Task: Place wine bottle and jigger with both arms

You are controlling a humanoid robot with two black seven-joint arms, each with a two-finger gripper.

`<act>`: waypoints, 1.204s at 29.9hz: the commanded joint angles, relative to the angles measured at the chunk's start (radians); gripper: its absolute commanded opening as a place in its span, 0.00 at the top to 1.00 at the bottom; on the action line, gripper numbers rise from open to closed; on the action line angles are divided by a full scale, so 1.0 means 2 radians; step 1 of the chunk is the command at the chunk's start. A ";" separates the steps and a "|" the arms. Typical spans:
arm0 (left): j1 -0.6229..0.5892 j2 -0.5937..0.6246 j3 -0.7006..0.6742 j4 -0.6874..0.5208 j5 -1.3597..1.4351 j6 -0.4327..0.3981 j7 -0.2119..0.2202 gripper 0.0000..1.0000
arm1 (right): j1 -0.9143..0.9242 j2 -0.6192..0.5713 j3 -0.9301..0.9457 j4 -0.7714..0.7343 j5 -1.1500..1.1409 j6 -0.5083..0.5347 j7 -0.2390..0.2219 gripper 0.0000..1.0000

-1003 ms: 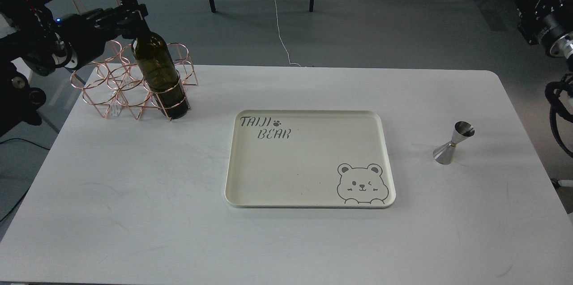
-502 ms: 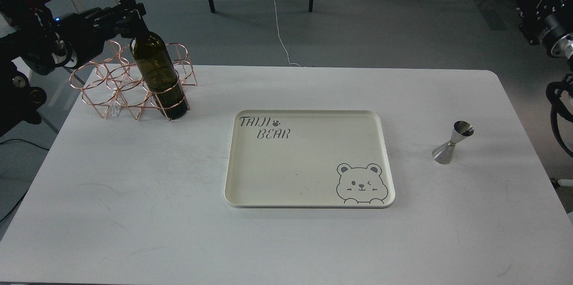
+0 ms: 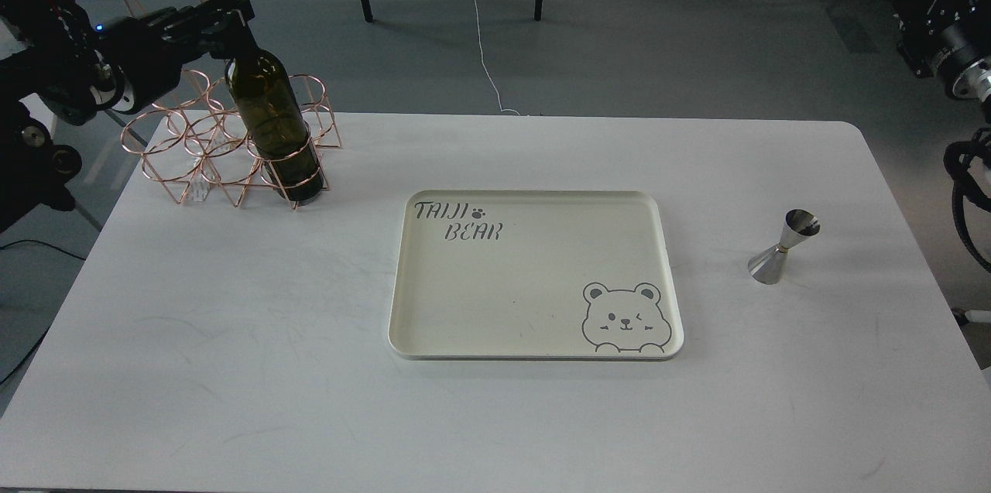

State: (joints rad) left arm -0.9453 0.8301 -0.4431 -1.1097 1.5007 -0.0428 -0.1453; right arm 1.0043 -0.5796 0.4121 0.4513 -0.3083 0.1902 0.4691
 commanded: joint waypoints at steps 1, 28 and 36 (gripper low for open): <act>0.000 0.000 0.000 0.000 0.000 0.000 0.000 0.16 | -0.001 0.000 0.000 0.000 0.000 0.000 0.000 0.04; 0.004 0.000 0.002 0.000 0.000 0.004 0.002 0.89 | -0.001 0.001 -0.001 0.000 0.000 0.000 0.000 0.04; 0.004 -0.001 -0.001 0.000 -0.001 0.007 0.001 0.22 | -0.001 0.001 -0.001 0.000 0.000 0.000 0.000 0.04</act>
State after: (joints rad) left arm -0.9374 0.8285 -0.4407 -1.1107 1.4997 -0.0307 -0.1422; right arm 1.0031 -0.5783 0.4095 0.4511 -0.3084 0.1898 0.4695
